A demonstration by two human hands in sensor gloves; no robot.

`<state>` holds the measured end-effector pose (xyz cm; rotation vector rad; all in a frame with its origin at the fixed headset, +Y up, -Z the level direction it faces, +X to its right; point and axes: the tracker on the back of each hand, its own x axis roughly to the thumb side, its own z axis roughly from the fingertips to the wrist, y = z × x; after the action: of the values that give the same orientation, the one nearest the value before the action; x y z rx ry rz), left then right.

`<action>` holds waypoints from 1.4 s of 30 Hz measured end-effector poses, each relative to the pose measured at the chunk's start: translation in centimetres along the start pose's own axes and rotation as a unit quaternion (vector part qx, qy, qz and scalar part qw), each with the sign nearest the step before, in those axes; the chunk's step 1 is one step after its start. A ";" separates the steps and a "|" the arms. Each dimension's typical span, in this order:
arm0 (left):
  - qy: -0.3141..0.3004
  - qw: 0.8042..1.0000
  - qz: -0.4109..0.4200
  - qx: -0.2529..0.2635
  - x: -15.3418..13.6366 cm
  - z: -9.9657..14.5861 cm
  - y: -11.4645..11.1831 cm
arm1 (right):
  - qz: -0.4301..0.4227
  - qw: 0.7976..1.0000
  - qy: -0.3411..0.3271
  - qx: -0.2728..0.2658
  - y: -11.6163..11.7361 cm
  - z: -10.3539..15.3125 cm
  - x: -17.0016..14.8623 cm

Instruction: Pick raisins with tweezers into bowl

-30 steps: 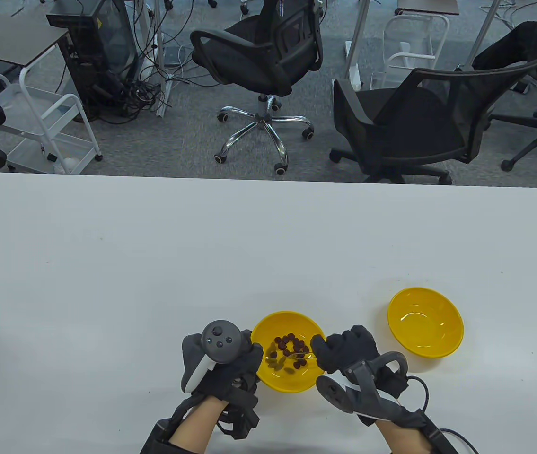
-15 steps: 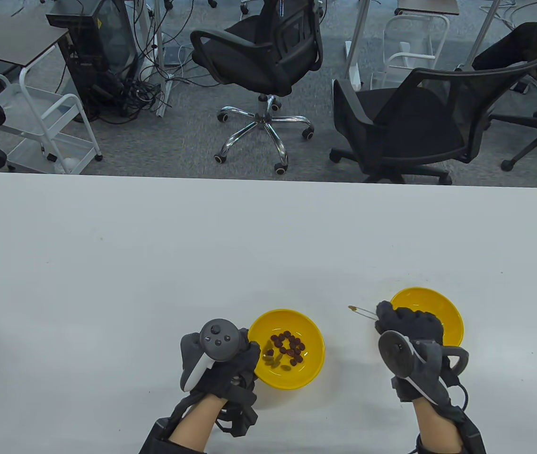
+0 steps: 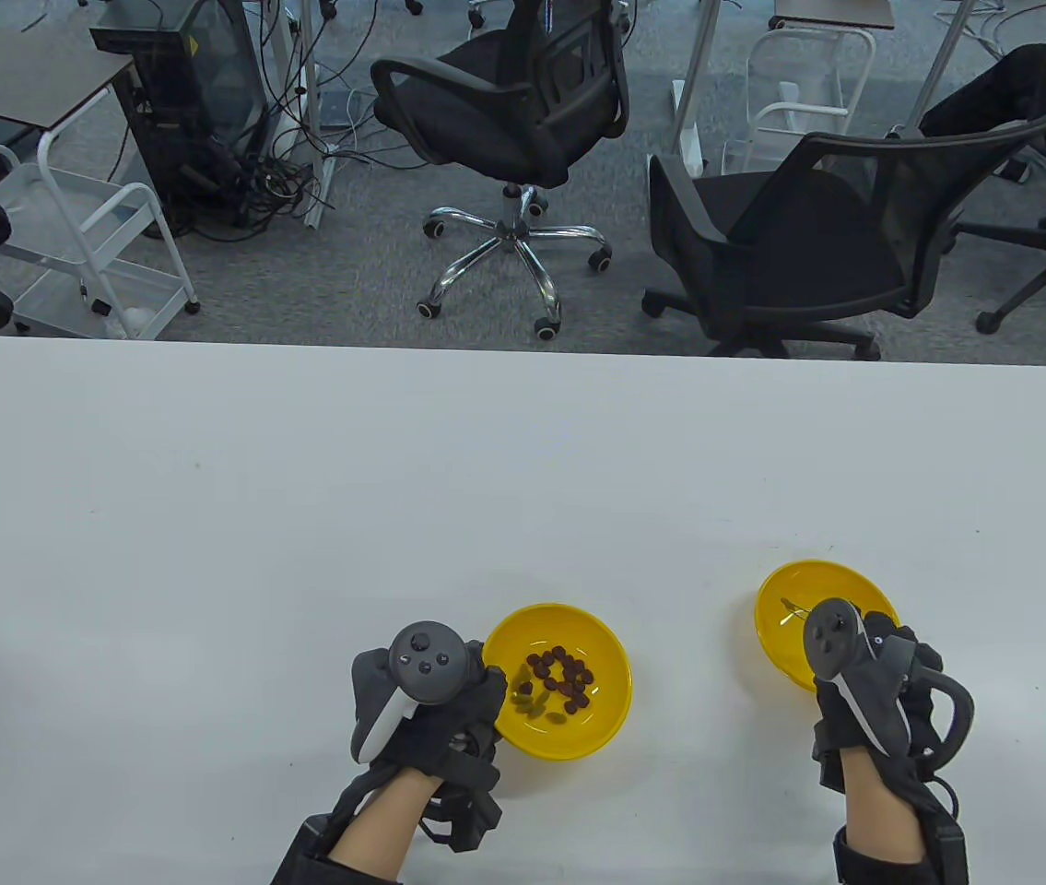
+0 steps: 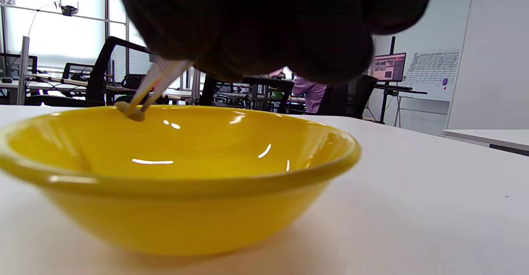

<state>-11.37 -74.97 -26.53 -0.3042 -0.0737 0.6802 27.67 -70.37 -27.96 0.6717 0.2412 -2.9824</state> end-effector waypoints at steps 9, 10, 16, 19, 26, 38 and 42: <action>0.000 1.000 0.000 0.000 0.0 0.0 0.0 | 0.009 1.000 0.003 0.017 0.4 -0.2 0.0; 0.000 1.000 0.000 0.000 0.0 0.0 0.0 | 0.008 1.000 0.003 0.016 0.4 -0.2 0.0; 0.000 1.000 0.001 0.002 0.0 0.0 0.0 | 0.003 1.000 -0.004 0.000 -0.1 0.1 0.2; 0.002 1.000 0.001 0.006 0.0 0.0 0.1 | -0.005 1.000 -0.017 -0.014 -0.6 0.5 0.5; 0.001 1.000 0.002 0.003 0.0 0.0 0.0 | -0.048 0.996 -0.077 -0.016 -1.7 1.8 2.2; -0.002 1.000 -0.001 -0.003 0.1 0.0 -0.1 | -0.077 0.966 -0.245 -0.025 -2.9 6.7 7.8; -0.004 1.000 -0.003 -0.005 0.1 -0.1 -0.2 | -0.089 0.947 -0.308 -0.024 -3.0 8.6 9.6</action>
<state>-11.14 -75.02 -26.55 -0.3112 -0.0851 0.6745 15.11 -69.24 -23.97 -0.3178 0.3374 -3.1496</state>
